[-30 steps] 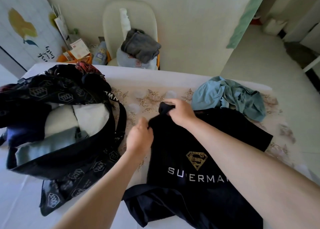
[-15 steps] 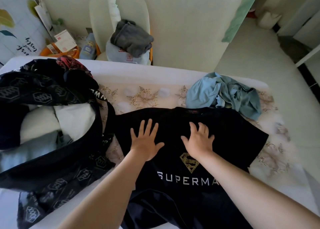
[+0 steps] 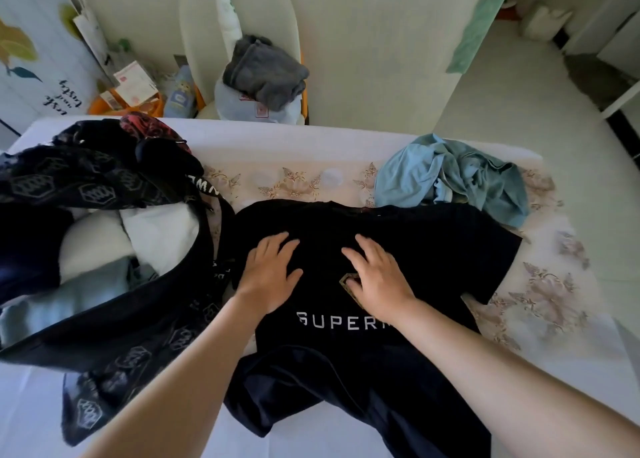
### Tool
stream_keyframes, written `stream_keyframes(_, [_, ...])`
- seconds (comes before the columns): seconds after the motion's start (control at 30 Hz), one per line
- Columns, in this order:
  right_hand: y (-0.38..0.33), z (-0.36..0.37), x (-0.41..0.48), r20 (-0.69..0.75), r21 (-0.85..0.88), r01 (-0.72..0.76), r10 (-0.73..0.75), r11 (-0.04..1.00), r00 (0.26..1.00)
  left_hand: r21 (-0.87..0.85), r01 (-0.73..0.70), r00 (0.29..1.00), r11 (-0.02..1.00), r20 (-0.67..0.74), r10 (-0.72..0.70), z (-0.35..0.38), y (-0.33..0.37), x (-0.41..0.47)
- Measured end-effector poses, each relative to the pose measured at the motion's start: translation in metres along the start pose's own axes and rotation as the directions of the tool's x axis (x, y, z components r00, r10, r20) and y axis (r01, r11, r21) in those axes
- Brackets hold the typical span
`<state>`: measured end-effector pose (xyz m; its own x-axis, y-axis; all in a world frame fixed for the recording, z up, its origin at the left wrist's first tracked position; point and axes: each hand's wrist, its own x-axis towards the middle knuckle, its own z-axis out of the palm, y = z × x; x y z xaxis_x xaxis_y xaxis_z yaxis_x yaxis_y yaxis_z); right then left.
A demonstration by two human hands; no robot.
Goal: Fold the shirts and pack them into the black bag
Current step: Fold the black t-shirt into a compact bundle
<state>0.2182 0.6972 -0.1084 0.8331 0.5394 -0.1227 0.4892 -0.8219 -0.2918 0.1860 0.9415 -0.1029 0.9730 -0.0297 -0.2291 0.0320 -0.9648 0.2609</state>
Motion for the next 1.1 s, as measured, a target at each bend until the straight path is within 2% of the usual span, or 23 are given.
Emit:
stream_keyframes(0.07, [-0.013,0.003,-0.027,-0.069,0.042,0.036,-0.033,0.998,0.997,-0.096,-0.088,0.989,0.992,-0.127,0.075,0.001,0.008,-0.028])
stream_keyframes(0.13, [-0.027,0.003,-0.053,-0.042,0.099,0.037,-0.033,0.994,0.999,-0.133,-0.165,0.972,0.977,-0.191,0.138,0.003,0.014,-0.056])
stream_keyframes(0.2, [-0.037,0.002,-0.076,0.080,0.180,-0.019,0.005,0.984,0.997,-0.166,-0.204,0.975,0.965,-0.124,0.185,0.003,0.020,-0.082])
stream_keyframes(0.27, [-0.039,0.002,-0.095,0.190,0.196,-0.065,0.027,0.978,0.981,-0.174,-0.198,0.976,0.965,0.058,0.211,0.002,0.025,-0.101])
stream_keyframes(0.37, [-0.041,-0.006,-0.129,0.240,0.189,-0.138,0.090,0.972,0.967,-0.048,-0.212,0.945,0.976,0.244,0.217,0.005,0.031,-0.127])
stream_keyframes(0.43, [-0.042,-0.011,-0.153,0.232,0.172,-0.175,0.133,0.969,0.963,-0.030,-0.202,0.948,0.979,0.244,0.203,0.013,0.032,-0.139])
stream_keyframes(0.5, [-0.044,-0.011,-0.176,0.267,0.137,-0.219,0.177,0.966,0.947,-0.112,-0.156,0.965,0.981,0.197,0.176,0.019,0.032,-0.150])
stream_keyframes(0.6, [-0.049,0.001,-0.208,0.307,-0.031,-0.236,0.234,0.971,0.922,-0.207,-0.129,0.977,0.970,0.142,0.160,0.023,0.038,-0.165])
stream_keyframes(0.8, [-0.054,0.010,-0.222,0.145,-0.267,-0.244,0.289,0.932,0.946,-0.168,-0.177,0.971,0.970,0.134,0.200,0.008,0.048,-0.175])
stream_keyframes(0.9, [-0.043,-0.012,-0.216,0.094,-0.210,-0.276,0.300,0.938,0.949,-0.104,-0.196,0.945,0.975,0.244,0.216,-0.011,0.048,-0.166])
stream_keyframes(0.97, [-0.035,-0.036,-0.202,0.027,-0.130,-0.304,0.310,0.944,0.950,-0.081,-0.185,0.942,0.979,0.268,0.200,-0.030,0.050,-0.151])
stream_keyframes(1.03, [-0.026,-0.065,-0.177,-0.038,-0.036,-0.351,0.350,0.936,0.936,-0.048,-0.177,0.961,0.983,0.207,0.183,-0.052,0.057,-0.126])
stream_keyframes(1.1, [-0.016,-0.093,-0.145,-0.147,0.012,-0.383,0.381,0.924,0.913,0.024,-0.181,0.983,0.983,0.012,0.181,-0.075,0.066,-0.097])
